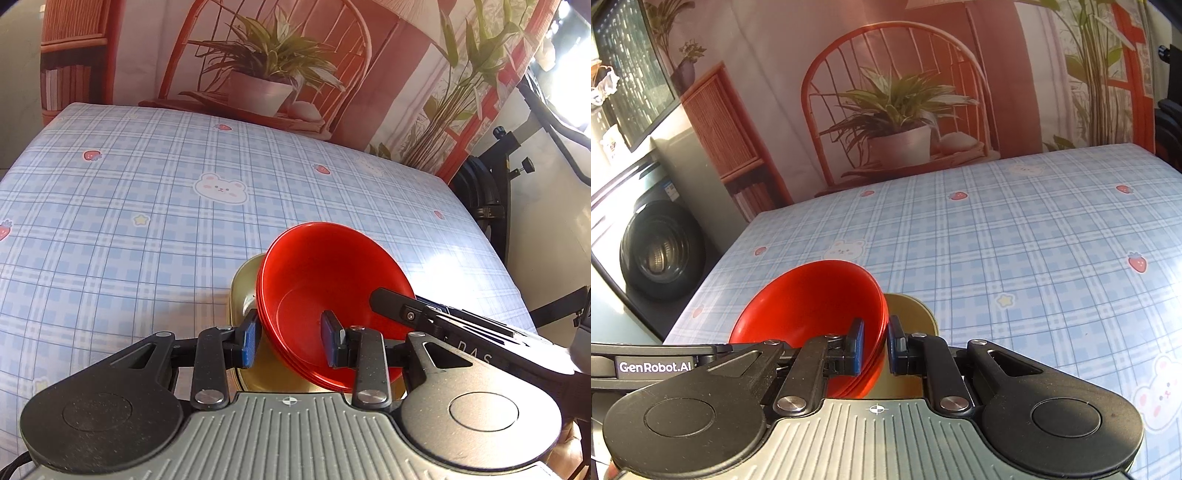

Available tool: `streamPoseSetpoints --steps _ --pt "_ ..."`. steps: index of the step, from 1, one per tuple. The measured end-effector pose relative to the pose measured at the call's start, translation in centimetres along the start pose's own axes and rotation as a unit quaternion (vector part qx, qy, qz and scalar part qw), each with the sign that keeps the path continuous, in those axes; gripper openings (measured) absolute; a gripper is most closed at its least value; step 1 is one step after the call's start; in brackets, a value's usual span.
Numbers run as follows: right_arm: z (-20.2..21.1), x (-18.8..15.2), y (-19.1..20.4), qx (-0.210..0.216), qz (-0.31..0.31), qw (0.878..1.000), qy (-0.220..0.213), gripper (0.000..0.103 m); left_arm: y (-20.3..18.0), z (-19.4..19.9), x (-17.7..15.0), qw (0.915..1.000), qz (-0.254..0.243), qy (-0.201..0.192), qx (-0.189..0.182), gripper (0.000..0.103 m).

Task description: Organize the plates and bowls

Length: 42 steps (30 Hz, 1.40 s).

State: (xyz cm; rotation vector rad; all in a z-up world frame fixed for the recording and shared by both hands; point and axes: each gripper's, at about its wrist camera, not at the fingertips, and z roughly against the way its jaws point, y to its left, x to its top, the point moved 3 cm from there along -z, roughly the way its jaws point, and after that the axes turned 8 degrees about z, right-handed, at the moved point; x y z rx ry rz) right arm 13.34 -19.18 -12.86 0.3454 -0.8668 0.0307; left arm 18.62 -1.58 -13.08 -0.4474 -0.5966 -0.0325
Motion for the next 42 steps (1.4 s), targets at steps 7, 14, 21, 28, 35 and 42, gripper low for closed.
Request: streamPoseSetpoints --steps 7,14,21,28,35,42 --pt "-0.2 -0.6 0.0 0.002 -0.003 1.0 0.014 0.013 0.0 -0.3 -0.6 0.9999 0.003 0.007 0.008 0.035" --pt "-0.7 -1.0 -0.4 0.002 -0.013 1.0 0.028 0.014 -0.3 -0.5 -0.8 0.9998 -0.005 0.006 0.016 0.035" --pt "-0.5 -0.9 -0.1 -0.004 0.002 1.0 0.026 0.022 -0.5 -0.6 -0.9 0.9995 -0.014 0.013 0.026 0.037" --pt "0.5 -0.4 0.2 -0.015 0.018 1.0 0.005 0.027 -0.8 0.0 -0.7 0.9991 -0.025 0.0 0.035 0.045" --pt "2.0 0.3 0.2 -0.029 0.026 0.999 -0.023 0.03 -1.3 1.5 -0.5 0.9979 -0.035 -0.023 0.049 0.046" --pt "4.5 1.6 -0.2 -0.046 0.031 0.996 -0.065 0.04 -2.8 4.3 0.1 0.9936 -0.052 -0.064 0.077 0.049"
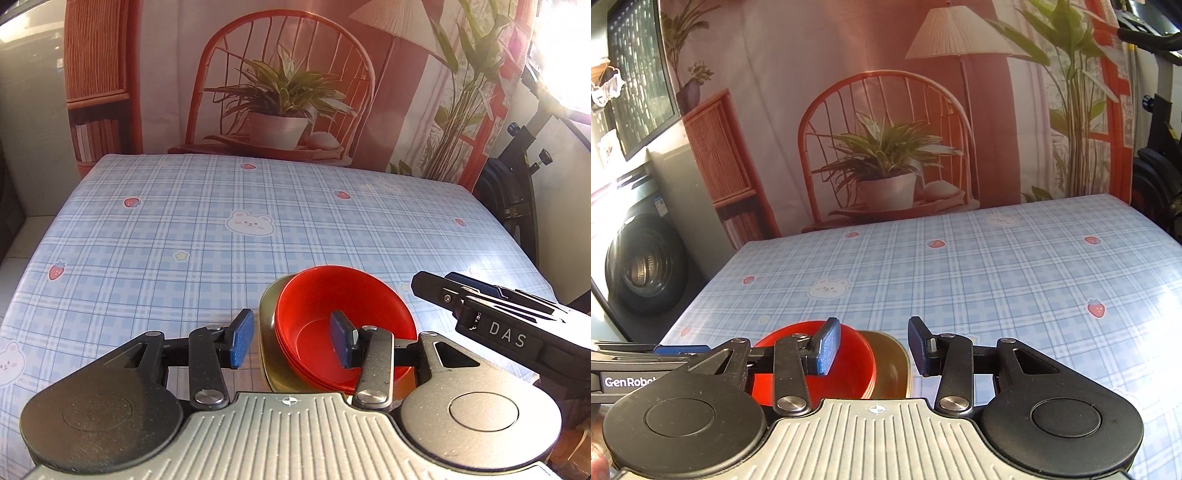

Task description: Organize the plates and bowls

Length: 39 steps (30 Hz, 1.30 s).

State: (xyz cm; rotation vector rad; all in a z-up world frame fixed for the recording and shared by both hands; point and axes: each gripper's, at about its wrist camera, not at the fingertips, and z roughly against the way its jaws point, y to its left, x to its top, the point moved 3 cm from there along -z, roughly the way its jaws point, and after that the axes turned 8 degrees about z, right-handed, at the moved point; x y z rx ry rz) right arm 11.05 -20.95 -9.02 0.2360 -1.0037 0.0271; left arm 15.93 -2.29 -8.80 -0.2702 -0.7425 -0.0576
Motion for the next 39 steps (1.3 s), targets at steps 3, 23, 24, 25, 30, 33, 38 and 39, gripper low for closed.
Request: streamPoseSetpoints --steps 3,23,24,25,30,33,38,39 --pt "1.4 1.0 -0.5 -0.009 0.003 1.0 -0.023 0.047 -0.4 1.5 0.7 0.9996 -0.009 -0.025 0.012 0.055" --pt "13.8 6.0 -2.1 -0.049 0.01 0.992 -0.115 0.103 -4.4 16.2 4.1 0.9709 -0.044 -0.209 0.109 0.086" --pt "14.6 6.1 -1.8 -0.051 0.013 0.991 -0.121 0.103 -4.6 17.1 4.2 0.9676 -0.045 -0.221 0.113 0.086" --pt "15.4 6.3 -1.6 -0.051 0.017 0.991 -0.127 0.103 -4.7 17.9 4.2 0.9654 -0.045 -0.231 0.111 0.087" --pt "18.7 7.3 -0.2 -0.039 0.031 0.987 -0.15 0.103 -5.3 21.2 4.8 0.9652 -0.036 -0.244 0.086 0.087" --pt "20.3 7.9 0.7 -0.036 0.04 0.985 -0.164 0.103 -5.5 22.3 5.0 0.9626 -0.036 -0.255 0.085 0.087" --pt "22.2 8.9 1.5 -0.035 0.049 0.982 -0.18 0.103 -5.7 23.6 4.9 0.9608 -0.028 -0.264 0.081 0.087" --pt "22.4 9.1 1.7 -0.034 0.05 0.981 -0.182 0.103 -5.8 23.8 4.9 0.9605 -0.028 -0.265 0.081 0.087"
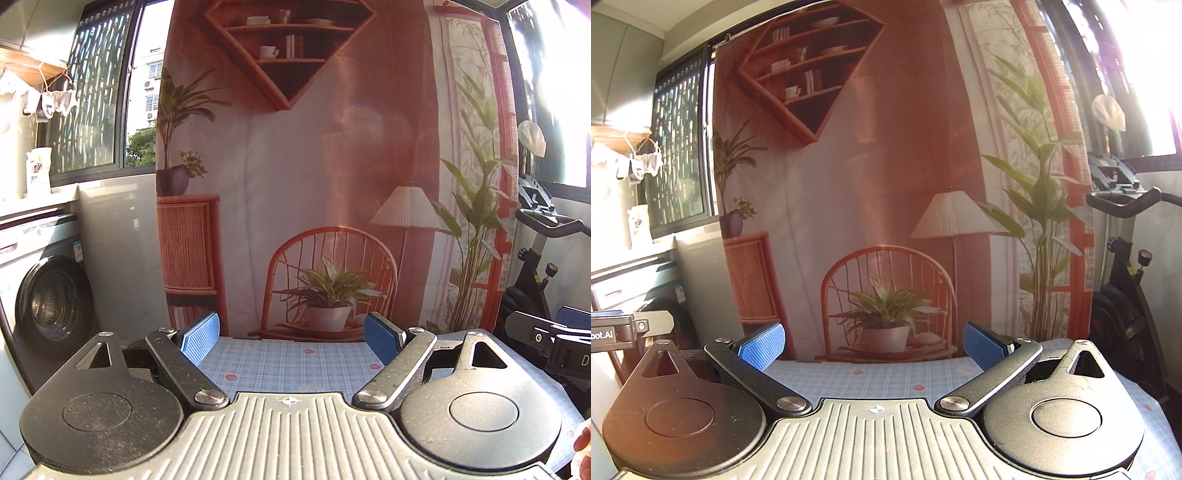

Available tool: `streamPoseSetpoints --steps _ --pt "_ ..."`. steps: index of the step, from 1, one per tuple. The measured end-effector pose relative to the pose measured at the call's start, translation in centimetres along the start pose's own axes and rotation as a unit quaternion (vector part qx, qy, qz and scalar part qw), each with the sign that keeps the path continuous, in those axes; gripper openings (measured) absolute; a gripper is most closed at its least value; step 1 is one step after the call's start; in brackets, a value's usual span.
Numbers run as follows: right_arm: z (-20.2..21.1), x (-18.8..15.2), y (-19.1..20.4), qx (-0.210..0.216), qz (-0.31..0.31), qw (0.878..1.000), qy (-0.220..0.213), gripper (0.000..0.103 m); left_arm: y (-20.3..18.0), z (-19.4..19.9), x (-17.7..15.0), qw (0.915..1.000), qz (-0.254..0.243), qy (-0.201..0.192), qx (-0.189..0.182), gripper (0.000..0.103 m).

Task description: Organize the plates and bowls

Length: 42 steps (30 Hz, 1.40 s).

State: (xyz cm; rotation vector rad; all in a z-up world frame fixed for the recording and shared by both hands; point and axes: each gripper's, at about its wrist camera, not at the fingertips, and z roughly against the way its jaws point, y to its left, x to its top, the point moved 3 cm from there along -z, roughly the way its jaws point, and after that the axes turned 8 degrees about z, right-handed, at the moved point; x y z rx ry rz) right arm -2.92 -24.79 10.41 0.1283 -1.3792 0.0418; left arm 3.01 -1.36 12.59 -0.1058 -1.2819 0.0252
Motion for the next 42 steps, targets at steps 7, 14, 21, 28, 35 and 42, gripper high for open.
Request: streamPoseSetpoints --steps 7,14,21,28,35,42 --pt "0.2 0.2 -0.1 -0.004 -0.005 1.0 0.001 0.103 -0.3 0.2 0.1 1.0 0.001 -0.004 0.003 0.087" --pt "-0.1 -0.2 -0.7 -0.009 -0.013 1.0 0.007 0.103 -0.4 0.5 -0.3 1.0 -0.002 -0.002 0.006 0.087" --pt "0.1 -0.4 -1.1 -0.011 -0.018 1.0 0.008 0.103 -0.1 0.6 -0.3 1.0 0.0 -0.001 0.008 0.087" --pt "0.1 -0.5 -1.1 -0.011 -0.018 1.0 0.008 0.103 0.1 0.8 -0.1 0.9999 0.005 -0.002 0.011 0.087" --pt "0.1 -0.6 -1.1 -0.011 -0.018 1.0 0.009 0.103 0.1 0.6 -0.1 0.9999 0.01 0.002 0.011 0.087" --pt "0.3 -1.0 -1.1 -0.015 -0.01 1.0 0.01 0.103 0.3 0.5 -0.1 0.9999 0.013 0.003 0.008 0.087"
